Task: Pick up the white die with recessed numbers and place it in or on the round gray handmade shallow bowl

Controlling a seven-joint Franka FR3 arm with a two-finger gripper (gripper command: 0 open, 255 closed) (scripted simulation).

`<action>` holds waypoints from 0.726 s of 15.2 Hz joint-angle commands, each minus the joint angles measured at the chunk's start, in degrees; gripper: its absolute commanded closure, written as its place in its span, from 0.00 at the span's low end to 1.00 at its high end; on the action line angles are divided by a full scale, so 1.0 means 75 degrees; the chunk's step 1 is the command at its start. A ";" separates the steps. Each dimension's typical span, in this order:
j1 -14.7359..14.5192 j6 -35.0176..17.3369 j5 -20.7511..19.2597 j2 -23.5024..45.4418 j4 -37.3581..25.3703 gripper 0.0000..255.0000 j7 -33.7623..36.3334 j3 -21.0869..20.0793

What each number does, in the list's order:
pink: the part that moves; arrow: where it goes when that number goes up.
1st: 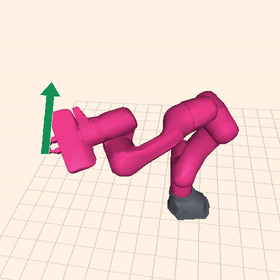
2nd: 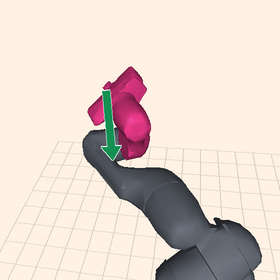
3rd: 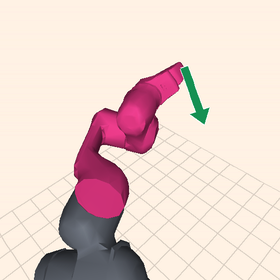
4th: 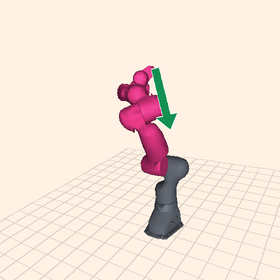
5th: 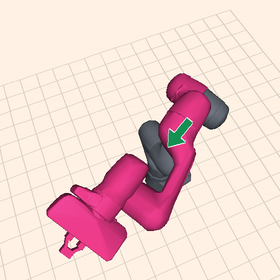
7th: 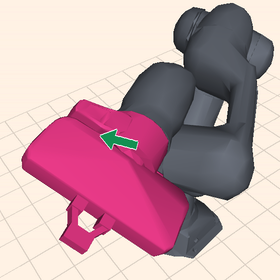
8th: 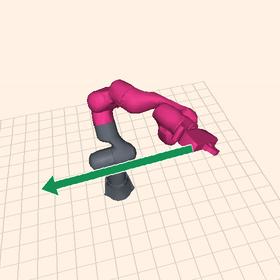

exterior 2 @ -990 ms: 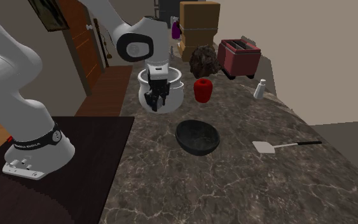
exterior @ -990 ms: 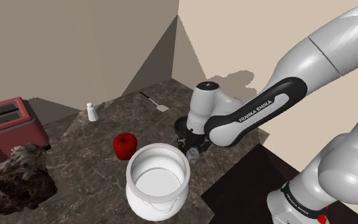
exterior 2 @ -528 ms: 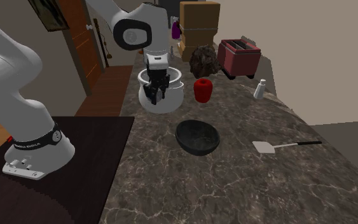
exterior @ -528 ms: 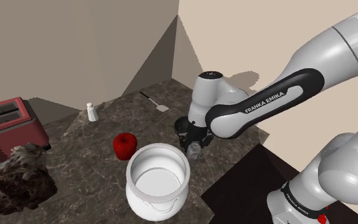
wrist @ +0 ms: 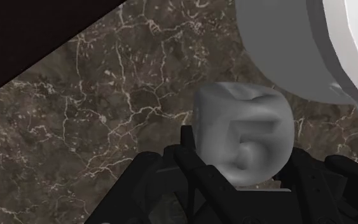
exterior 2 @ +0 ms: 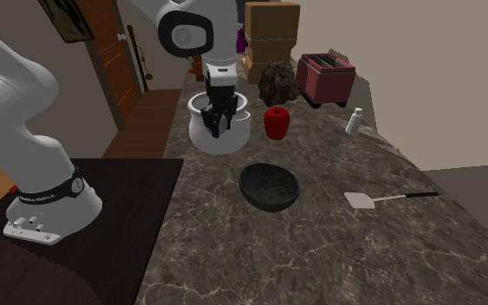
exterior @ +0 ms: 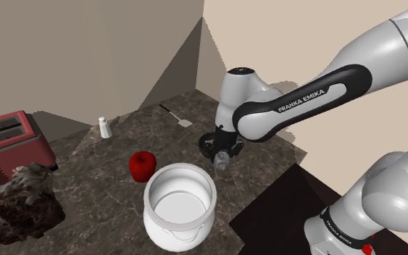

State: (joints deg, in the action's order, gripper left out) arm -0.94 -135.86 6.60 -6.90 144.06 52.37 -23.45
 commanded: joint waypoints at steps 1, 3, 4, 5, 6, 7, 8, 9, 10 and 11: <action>0.0211 0.0017 -0.0191 0.0253 -0.0240 1.00 -0.0261 0.0199; 0.0409 0.0063 -0.0384 0.0553 -0.0557 1.00 -0.0495 0.0386; 0.0501 0.0092 -0.0475 0.0708 -0.0729 1.00 -0.0608 0.0476; 0.0590 0.0126 -0.0562 0.0867 -0.0909 1.00 -0.0719 0.0564; 0.0676 0.0163 -0.0645 0.1029 -0.1097 1.00 -0.0829 0.0649; 0.0758 0.0205 -0.0724 0.1194 -0.1293 1.00 -0.0937 0.0732; 0.0836 0.0252 -0.0799 0.1363 -0.1498 1.00 -0.1043 0.0812; 0.0910 0.0303 -0.0869 0.1534 -0.1710 1.00 -0.1148 0.0890; 0.0981 0.0358 -0.0935 0.1708 -0.1931 1.00 -0.1252 0.0965; 0.1050 0.0418 -0.0996 0.1885 -0.2160 1.00 -0.1354 0.1037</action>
State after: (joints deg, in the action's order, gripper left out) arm 6.26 -133.28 -0.31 5.80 129.79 43.26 -16.36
